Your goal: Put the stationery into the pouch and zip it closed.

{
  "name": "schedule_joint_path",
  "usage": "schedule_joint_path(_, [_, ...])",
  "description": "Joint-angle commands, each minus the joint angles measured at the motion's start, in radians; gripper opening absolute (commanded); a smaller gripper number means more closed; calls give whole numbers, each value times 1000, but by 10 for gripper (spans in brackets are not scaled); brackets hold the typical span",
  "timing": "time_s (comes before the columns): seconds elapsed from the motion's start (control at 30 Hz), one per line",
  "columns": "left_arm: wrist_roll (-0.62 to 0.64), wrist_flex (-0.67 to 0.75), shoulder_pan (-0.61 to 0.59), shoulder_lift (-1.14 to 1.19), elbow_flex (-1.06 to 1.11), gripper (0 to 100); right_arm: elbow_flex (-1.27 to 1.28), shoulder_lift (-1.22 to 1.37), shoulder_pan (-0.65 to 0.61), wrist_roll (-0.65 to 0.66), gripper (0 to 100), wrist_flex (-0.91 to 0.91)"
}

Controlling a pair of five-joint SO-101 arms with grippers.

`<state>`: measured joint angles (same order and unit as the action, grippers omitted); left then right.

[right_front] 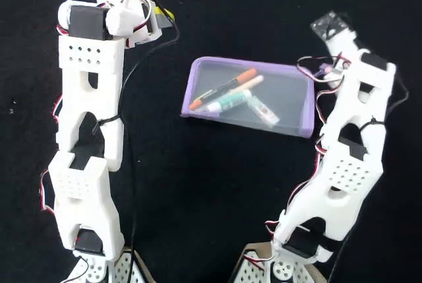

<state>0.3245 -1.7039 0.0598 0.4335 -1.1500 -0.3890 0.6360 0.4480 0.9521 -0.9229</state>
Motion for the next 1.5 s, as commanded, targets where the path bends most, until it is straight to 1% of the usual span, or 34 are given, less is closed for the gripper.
schedule_joint_path(0.0, [-6, 18, 7, -43, -4, 293, -145, -150, 26, -34, 11, -57])
schedule_joint_path(0.13, [-6, 15, 8, -43, -4, 293, -280, -177, 9, -40, 11, -146])
schedule_joint_path(0.27, [-6, 14, 4, -43, -4, 293, -463, -182, 0, -91, 11, -244])
schedule_joint_path(0.43, [-6, 14, 2, -43, -4, 293, -661, -179, -35, -89, 11, -428])
schedule_joint_path(0.6, [-6, 17, 2, -43, -4, 293, -831, -183, -84, -95, 11, -528])
schedule_joint_path(0.77, [-6, 14, 4, -43, -4, 293, -955, -180, -124, -98, 11, -548])
schedule_joint_path(1.03, [-6, 17, 2, -43, -4, 293, -1018, -185, -117, -100, 11, -529])
schedule_joint_path(1.2, [-6, 17, 5, -43, -4, 293, -1081, -186, -121, -204, 11, -482])
schedule_joint_path(1.47, [-6, 17, 4, -43, -4, 293, -1109, -186, -163, -222, 11, -479])
